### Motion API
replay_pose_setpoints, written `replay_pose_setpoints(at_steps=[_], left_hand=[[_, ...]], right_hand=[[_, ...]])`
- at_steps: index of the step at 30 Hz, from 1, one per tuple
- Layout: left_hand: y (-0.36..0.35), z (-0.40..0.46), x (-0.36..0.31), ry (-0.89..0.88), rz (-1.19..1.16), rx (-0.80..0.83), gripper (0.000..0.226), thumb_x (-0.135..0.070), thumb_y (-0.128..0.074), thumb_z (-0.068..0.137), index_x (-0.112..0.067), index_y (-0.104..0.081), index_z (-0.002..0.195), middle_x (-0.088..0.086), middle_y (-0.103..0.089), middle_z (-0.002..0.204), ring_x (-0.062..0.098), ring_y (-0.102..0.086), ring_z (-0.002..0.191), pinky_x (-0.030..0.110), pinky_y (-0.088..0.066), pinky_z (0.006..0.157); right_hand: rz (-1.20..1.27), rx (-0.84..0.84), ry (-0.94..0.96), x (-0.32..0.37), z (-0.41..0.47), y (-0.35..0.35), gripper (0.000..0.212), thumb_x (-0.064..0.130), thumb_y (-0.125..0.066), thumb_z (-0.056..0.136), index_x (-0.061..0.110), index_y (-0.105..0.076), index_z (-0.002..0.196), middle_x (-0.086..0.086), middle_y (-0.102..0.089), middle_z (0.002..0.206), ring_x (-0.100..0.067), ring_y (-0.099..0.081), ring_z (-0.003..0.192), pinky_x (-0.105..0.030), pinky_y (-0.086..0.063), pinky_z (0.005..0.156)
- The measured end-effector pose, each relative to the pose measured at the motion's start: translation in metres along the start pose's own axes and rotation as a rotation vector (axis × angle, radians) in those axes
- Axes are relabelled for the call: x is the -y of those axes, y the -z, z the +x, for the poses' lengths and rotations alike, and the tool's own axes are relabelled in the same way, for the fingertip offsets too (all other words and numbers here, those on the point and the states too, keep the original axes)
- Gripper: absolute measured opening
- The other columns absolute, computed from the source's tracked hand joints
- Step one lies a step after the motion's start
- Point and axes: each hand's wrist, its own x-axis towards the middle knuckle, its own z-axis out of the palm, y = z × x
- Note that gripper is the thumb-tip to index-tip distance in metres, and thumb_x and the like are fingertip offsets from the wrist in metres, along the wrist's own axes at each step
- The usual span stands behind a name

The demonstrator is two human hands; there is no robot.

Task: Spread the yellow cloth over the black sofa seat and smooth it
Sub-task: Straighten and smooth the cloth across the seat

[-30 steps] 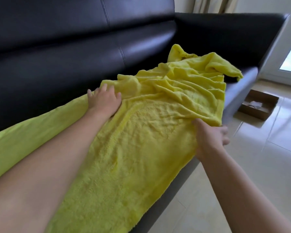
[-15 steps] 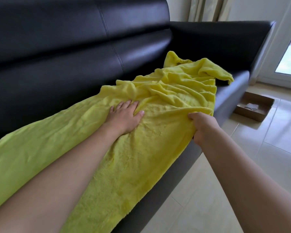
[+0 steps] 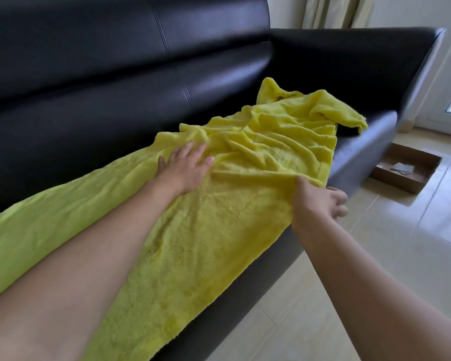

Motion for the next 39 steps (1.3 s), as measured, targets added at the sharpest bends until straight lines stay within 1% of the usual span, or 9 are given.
replay_pose_setpoints(at_steps=[3, 7, 10, 15, 19, 23, 29, 32, 39], left_hand=[[-0.003, 0.01, -0.002, 0.034, 0.054, 0.054, 0.062, -0.065, -0.013, 0.095, -0.044, -0.003, 0.153, -0.013, 0.007, 0.162, 0.019, 0.003, 0.15, 0.056, 0.002, 0.117], [-0.008, 0.013, -0.007, 0.083, 0.043, 0.087, 0.063, -0.062, -0.014, 0.097, -0.04, 0.001, 0.153, -0.012, 0.007, 0.162, 0.018, 0.005, 0.149, 0.055, 0.003, 0.117], [0.003, 0.018, -0.007, 0.197, 0.018, 0.103, 0.064, -0.062, -0.013, 0.096, -0.039, 0.004, 0.153, -0.011, 0.01, 0.162, 0.019, 0.008, 0.149, 0.054, 0.006, 0.117], [0.012, 0.032, -0.003, 0.205, -0.009, 0.102, 0.062, -0.058, -0.022, 0.098, -0.033, -0.015, 0.154, -0.006, -0.007, 0.163, 0.023, -0.005, 0.148, 0.049, -0.003, 0.119], [0.035, 0.079, -0.002, 0.163, -0.066, -0.158, 0.048, -0.035, -0.044, 0.093, -0.021, -0.047, 0.14, 0.001, -0.039, 0.147, 0.026, -0.035, 0.132, 0.037, -0.03, 0.11], [0.051, 0.148, -0.037, 0.022, -0.139, -0.05, 0.037, -0.03, -0.049, 0.09, -0.021, -0.058, 0.125, 0.001, -0.056, 0.127, 0.024, -0.052, 0.114, 0.036, -0.044, 0.095], [0.017, 0.243, -0.099, -0.007, -0.105, 0.14, 0.051, -0.053, -0.049, 0.09, -0.011, -0.062, 0.116, 0.01, -0.063, 0.122, 0.03, -0.06, 0.106, 0.033, -0.046, 0.083], [0.006, 0.27, -0.115, 0.012, -0.04, 0.038, 0.036, -0.047, -0.05, 0.08, -0.018, -0.063, 0.097, 0.011, -0.062, 0.116, 0.033, -0.06, 0.1, 0.039, -0.051, 0.084], [0.014, 0.332, -0.186, -0.077, -0.238, -0.183, 0.023, -0.018, -0.04, 0.088, -0.011, -0.062, 0.09, 0.006, -0.063, 0.098, 0.029, -0.058, 0.093, 0.041, -0.051, 0.082]], right_hand=[[-0.081, -0.099, 0.389, 0.019, 0.003, -0.001, 0.048, 0.028, -0.05, 0.088, 0.018, -0.035, 0.132, -0.007, -0.029, 0.135, -0.03, -0.029, 0.13, -0.039, -0.021, 0.111], [-0.391, 0.135, 0.961, 0.045, -0.001, -0.026, 0.034, 0.03, -0.05, 0.091, 0.023, -0.046, 0.124, 0.0, -0.033, 0.127, -0.024, -0.029, 0.123, -0.037, -0.018, 0.104], [-0.72, 0.324, 1.13, 0.07, 0.003, -0.048, 0.034, 0.031, -0.047, 0.094, 0.02, -0.048, 0.126, -0.003, -0.039, 0.128, -0.029, -0.035, 0.122, -0.039, -0.024, 0.101], [-1.005, 0.521, 1.031, 0.112, 0.031, -0.091, 0.043, 0.03, -0.041, 0.095, 0.014, -0.044, 0.135, -0.011, -0.045, 0.135, -0.034, -0.042, 0.125, -0.042, -0.035, 0.099], [-0.985, 0.314, 0.842, 0.141, 0.07, -0.114, 0.048, 0.03, -0.041, 0.092, 0.011, -0.042, 0.135, -0.015, -0.042, 0.137, -0.037, -0.038, 0.127, -0.043, -0.032, 0.102], [-0.986, 0.136, 0.584, 0.154, 0.112, -0.125, 0.061, 0.037, -0.043, 0.09, 0.013, -0.029, 0.144, -0.014, -0.03, 0.145, -0.034, -0.027, 0.134, -0.048, -0.022, 0.108], [-0.953, 0.002, 0.513, 0.161, 0.192, -0.106, 0.082, 0.056, -0.04, 0.09, 0.013, -0.011, 0.153, -0.015, -0.005, 0.159, -0.035, -0.006, 0.145, -0.059, -0.006, 0.115], [-0.833, -0.038, 0.559, 0.175, 0.237, -0.092, 0.082, 0.057, -0.038, 0.09, 0.014, -0.01, 0.153, -0.015, -0.001, 0.16, -0.035, -0.002, 0.146, -0.057, -0.004, 0.114], [-0.809, -0.025, 0.473, 0.223, 0.31, -0.077, 0.069, 0.059, -0.022, 0.094, 0.01, -0.049, 0.135, -0.017, -0.046, 0.137, -0.038, -0.035, 0.13, -0.052, -0.021, 0.107]])
